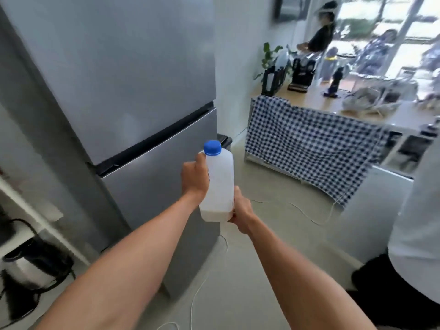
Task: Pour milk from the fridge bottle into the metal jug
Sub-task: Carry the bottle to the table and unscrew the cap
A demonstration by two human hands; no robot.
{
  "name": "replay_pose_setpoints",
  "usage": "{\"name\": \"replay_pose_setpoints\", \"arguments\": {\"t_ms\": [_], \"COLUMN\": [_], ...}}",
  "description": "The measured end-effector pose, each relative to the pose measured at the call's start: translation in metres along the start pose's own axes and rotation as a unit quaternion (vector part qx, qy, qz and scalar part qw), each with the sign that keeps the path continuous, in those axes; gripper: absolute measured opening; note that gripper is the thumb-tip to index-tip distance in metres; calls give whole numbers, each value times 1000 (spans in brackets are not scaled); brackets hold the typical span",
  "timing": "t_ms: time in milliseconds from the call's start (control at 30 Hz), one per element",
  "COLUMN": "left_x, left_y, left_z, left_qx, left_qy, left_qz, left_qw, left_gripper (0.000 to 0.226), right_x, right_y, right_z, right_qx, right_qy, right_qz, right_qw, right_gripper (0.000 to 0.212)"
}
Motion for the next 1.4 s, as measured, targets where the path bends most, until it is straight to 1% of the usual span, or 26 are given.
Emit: {"name": "replay_pose_setpoints", "arguments": {"t_ms": [100, 267, 400, 467, 633, 733, 800, 867, 900, 1000, 1067, 1133, 1200, 1300, 1400], "left_x": [-10, -33, -51, -58, -75, -90, -99, -108, -112, -121, -124, -124, -126, -131, -136], "left_y": [14, 61, 116, 152, 265, 346, 402, 457, 485, 565, 616, 664, 710, 772, 824], "left_z": [-34, -101, -162, -193, -263, -291, -305, -315, -320, -333, -341, -344, -342, -332, -327], "left_qx": [69, 182, 260, 310, 443, 497, 525, 548, 560, 592, 614, 637, 661, 698, 729], "left_qy": [0, 20, 31, 53, 81, 93, 95, 95, 97, 100, 105, 105, 102, 100, 93], "left_qz": [-28, -51, -59, -52, -33, -23, -23, -25, -22, -29, -39, -43, -34, -23, -13], "left_qw": [997, 982, 963, 948, 892, 862, 846, 830, 823, 799, 781, 762, 743, 709, 678], "left_gripper": [56, 51, 53, 50, 56, 54, 52, 50, 50, 47, 49, 47, 45, 43, 41], "right_x": [-5, -16, -28, -37, -69, -95, -115, -139, -151, -180, -203, -226, -249, -282, -308], "right_y": [19, 63, 113, 145, 237, 297, 337, 377, 400, 466, 506, 543, 578, 626, 667], "right_z": [39, 113, 178, 212, 295, 346, 381, 414, 427, 458, 479, 495, 508, 524, 532], "right_qx": [-82, -177, -256, -297, -375, -432, -467, -493, -502, -527, -544, -563, -587, -618, -630], "right_qy": [-30, -100, -151, -172, -239, -257, -258, -261, -266, -287, -299, -313, -322, -339, -367], "right_qz": [4, 27, 54, 58, 74, 71, 74, 78, 76, 83, 87, 92, 93, 101, 122], "right_qw": [996, 979, 953, 938, 893, 861, 842, 826, 819, 796, 779, 759, 737, 702, 674], "right_gripper": [55, 63, 54, 49, 39, 36, 42, 57, 61, 57, 57, 51, 46, 50, 46]}}
Point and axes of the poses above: each hand's wrist, its own y-axis away from the middle knuckle, its own z-axis out of the back of the hand, x = y × z, the point moved 3 cm from there along -y, towards the middle knuckle
